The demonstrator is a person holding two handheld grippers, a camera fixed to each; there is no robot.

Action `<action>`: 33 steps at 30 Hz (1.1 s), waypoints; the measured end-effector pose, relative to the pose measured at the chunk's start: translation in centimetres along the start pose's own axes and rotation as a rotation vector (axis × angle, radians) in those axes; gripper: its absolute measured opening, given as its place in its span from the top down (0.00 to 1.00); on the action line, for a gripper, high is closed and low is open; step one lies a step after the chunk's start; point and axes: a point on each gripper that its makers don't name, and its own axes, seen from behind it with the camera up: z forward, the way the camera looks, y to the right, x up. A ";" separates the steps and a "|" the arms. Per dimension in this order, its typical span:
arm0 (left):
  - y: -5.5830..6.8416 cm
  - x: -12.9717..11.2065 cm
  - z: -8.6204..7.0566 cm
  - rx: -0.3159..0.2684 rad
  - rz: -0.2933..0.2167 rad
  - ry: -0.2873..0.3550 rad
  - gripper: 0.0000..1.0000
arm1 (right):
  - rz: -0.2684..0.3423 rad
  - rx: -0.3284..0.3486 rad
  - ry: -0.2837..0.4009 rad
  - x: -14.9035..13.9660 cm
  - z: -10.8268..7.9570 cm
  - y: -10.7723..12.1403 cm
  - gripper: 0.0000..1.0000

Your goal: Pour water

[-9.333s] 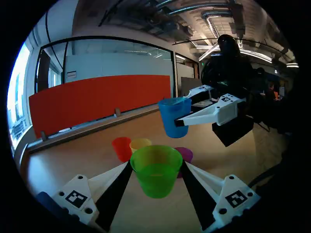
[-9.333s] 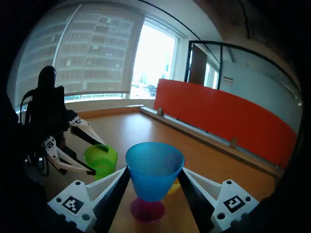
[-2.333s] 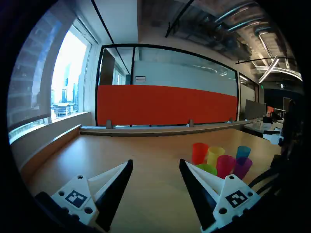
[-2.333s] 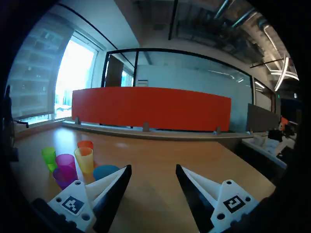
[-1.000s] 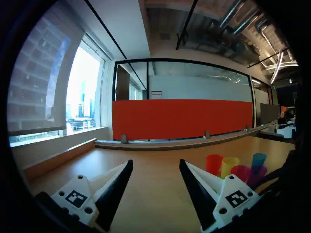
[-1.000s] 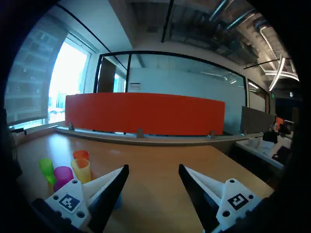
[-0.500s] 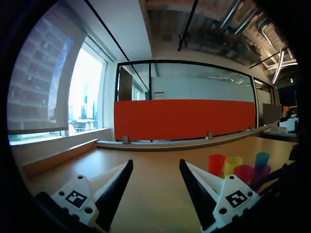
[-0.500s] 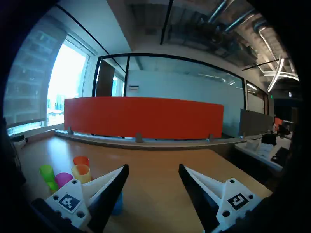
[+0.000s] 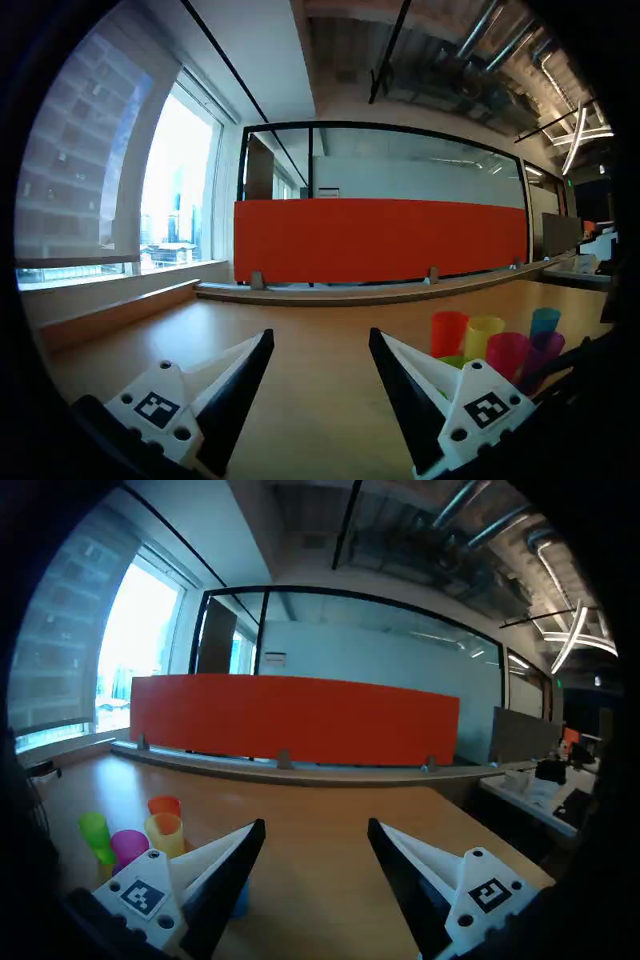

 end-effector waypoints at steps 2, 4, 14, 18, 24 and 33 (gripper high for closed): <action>-0.1 -0.2 0.1 0.001 -0.002 -0.003 0.12 | -0.002 0.001 0.001 0.0 0.0 -0.1 0.01; -0.1 -0.4 0.1 0.000 0.000 -0.007 0.12 | -0.004 0.001 0.001 0.0 0.0 -0.2 0.01; -0.3 -1.1 0.3 0.004 0.003 -0.029 0.12 | -0.001 0.002 0.002 0.1 -0.1 -0.2 0.01; -0.3 -1.3 0.3 0.005 0.003 -0.037 0.12 | -0.003 0.002 0.001 0.0 -0.3 -0.2 0.01; -0.2 -1.4 0.4 0.002 0.005 -0.040 0.12 | -0.007 -0.003 0.001 0.0 -0.5 0.1 0.01; -0.3 -1.4 0.4 0.009 0.006 -0.040 0.12 | -0.006 -0.001 0.002 -0.1 -0.7 0.3 0.01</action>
